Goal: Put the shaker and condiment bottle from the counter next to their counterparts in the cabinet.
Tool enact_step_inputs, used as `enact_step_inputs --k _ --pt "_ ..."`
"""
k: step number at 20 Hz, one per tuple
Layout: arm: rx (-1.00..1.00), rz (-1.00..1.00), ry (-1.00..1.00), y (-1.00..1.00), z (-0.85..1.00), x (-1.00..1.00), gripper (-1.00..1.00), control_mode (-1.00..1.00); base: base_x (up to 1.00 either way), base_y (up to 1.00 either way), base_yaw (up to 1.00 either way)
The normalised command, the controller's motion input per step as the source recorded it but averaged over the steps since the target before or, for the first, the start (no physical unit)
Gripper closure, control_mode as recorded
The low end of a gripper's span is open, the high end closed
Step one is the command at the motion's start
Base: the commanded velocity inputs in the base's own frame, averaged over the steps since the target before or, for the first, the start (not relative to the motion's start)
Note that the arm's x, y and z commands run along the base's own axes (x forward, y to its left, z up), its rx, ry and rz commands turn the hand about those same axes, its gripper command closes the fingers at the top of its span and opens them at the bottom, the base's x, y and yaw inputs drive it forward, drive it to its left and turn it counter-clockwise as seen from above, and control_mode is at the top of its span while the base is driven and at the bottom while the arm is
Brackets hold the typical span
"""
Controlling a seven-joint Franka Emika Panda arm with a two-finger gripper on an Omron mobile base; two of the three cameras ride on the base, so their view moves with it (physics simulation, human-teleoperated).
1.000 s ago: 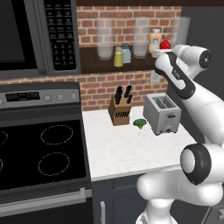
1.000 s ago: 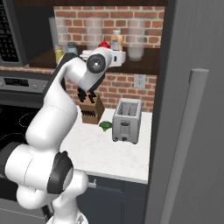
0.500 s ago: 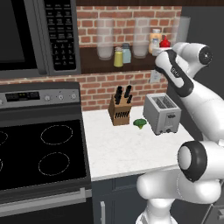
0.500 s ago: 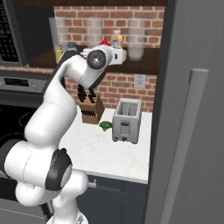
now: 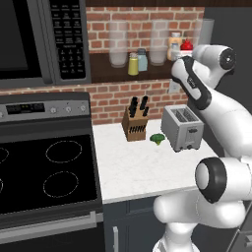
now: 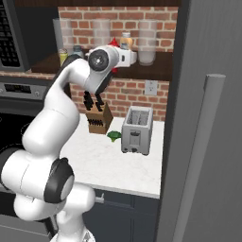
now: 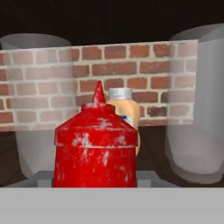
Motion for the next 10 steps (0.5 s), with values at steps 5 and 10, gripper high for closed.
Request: enact_step_inputs --k 5,10 --pt "0.00 -0.07 0.00 0.00 0.08 0.00 1.00 -1.00 0.00 0.00 0.00" --pt "0.00 -0.07 -0.05 0.00 0.00 0.00 1.00 -1.00 0.00 0.00 0.00"
